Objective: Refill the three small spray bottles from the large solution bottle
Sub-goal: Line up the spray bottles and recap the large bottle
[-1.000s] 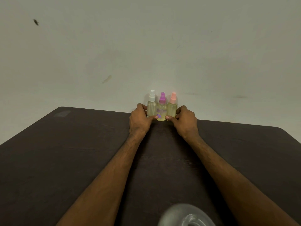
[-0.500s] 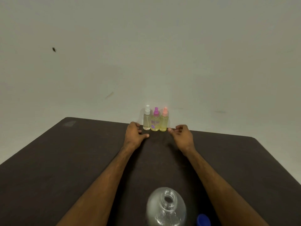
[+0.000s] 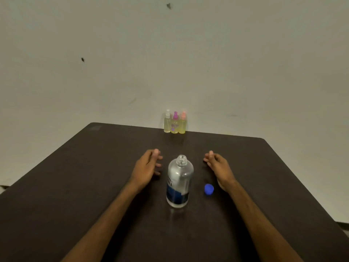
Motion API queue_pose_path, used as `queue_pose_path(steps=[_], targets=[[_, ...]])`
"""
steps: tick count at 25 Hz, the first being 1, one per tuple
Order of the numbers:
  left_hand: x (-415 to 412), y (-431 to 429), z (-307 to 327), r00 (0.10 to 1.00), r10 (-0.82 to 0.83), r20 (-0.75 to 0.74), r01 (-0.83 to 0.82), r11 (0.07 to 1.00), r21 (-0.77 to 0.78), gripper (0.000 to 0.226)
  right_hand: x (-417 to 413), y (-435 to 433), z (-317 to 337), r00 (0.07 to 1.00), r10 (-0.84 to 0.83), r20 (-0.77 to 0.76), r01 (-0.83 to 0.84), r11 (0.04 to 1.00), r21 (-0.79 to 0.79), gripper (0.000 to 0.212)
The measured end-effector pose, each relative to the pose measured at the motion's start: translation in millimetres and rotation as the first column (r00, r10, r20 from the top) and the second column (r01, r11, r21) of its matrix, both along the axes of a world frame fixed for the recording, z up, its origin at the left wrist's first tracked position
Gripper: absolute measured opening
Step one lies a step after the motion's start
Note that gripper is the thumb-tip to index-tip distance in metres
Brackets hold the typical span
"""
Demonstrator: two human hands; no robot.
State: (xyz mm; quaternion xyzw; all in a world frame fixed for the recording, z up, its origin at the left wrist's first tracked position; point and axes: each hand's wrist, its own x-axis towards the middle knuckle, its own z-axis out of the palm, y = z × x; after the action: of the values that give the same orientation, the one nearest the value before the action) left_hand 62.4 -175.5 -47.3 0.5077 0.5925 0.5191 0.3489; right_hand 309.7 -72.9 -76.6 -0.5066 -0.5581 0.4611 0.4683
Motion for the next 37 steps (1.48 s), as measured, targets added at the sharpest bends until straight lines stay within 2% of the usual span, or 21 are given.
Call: queue_pose_path(steps=[1, 3, 6, 9, 11, 13, 16, 20, 23, 28, 30, 34, 37], targets=[[9, -21, 0, 0.991, -0.032, 0.127, 0.027, 0.999, 0.038, 0.050, 5, -22, 3, 1.000, -0.003, -0.003, 0.003, 1.000, 0.013, 0.034], [24, -55, -4, 0.957, -0.164, 0.238, 0.147, 0.985, 0.089, 0.056, 12, -61, 3, 0.997, -0.023, 0.079, 0.018, 0.997, 0.070, 0.035], [41, -79, -11, 0.932, -0.344, 0.112, 0.338, 0.939, 0.065, 0.048, 15, -103, 3, 0.970, -0.051, 0.236, 0.008, 0.984, 0.179, 0.026], [51, -87, -18, 0.935, -0.331, -0.128, 0.336, 0.942, 0.023, 0.063, 16, -122, 0, 0.851, -0.093, 0.516, -0.078, 0.950, 0.301, 0.030], [53, -93, -18, 0.945, -0.293, -0.145, 0.302, 0.953, 0.038, 0.068, 15, -130, -1, 0.769, -0.129, 0.626, -0.098, 0.944, 0.316, 0.031], [51, -107, -18, 0.952, -0.282, -0.116, 0.288, 0.957, 0.039, 0.065, 13, -144, -1, 0.726, -0.163, 0.668, -0.076, 0.946, 0.314, 0.032], [47, -130, -21, 0.948, -0.281, -0.149, 0.289, 0.956, 0.040, 0.065, 10, -170, 5, 0.795, -0.188, 0.576, -0.048, 0.928, 0.370, 0.028], [48, -152, -25, 0.938, -0.267, -0.219, 0.286, 0.957, 0.056, 0.068, 7, -197, 16, 0.970, -0.126, 0.209, 0.045, 0.934, 0.355, 0.021], [51, -161, -26, 0.926, -0.221, -0.307, 0.255, 0.964, 0.077, 0.070, 1, -211, 31, 0.997, -0.041, 0.064, 0.016, 0.939, 0.343, 0.023], [51, -163, -25, 0.918, -0.211, -0.335, 0.248, 0.966, 0.070, 0.075, -19, -222, 87, 0.990, 0.120, -0.070, -0.072, 0.874, 0.480, 0.028], [51, -163, -24, 0.913, -0.207, -0.351, 0.240, 0.969, 0.054, 0.077, -26, -225, 107, 0.982, 0.189, -0.024, -0.151, 0.851, 0.504, 0.025], [52, -164, -24, 0.911, -0.204, -0.358, 0.237, 0.970, 0.050, 0.080, -35, -226, 117, 0.952, 0.246, 0.180, -0.303, 0.830, 0.468, 0.030], [51, -165, -25, 0.908, -0.203, -0.366, 0.243, 0.968, 0.067, 0.078, -36, -224, 113, 0.923, 0.215, 0.319, -0.348, 0.822, 0.451, 0.024]])
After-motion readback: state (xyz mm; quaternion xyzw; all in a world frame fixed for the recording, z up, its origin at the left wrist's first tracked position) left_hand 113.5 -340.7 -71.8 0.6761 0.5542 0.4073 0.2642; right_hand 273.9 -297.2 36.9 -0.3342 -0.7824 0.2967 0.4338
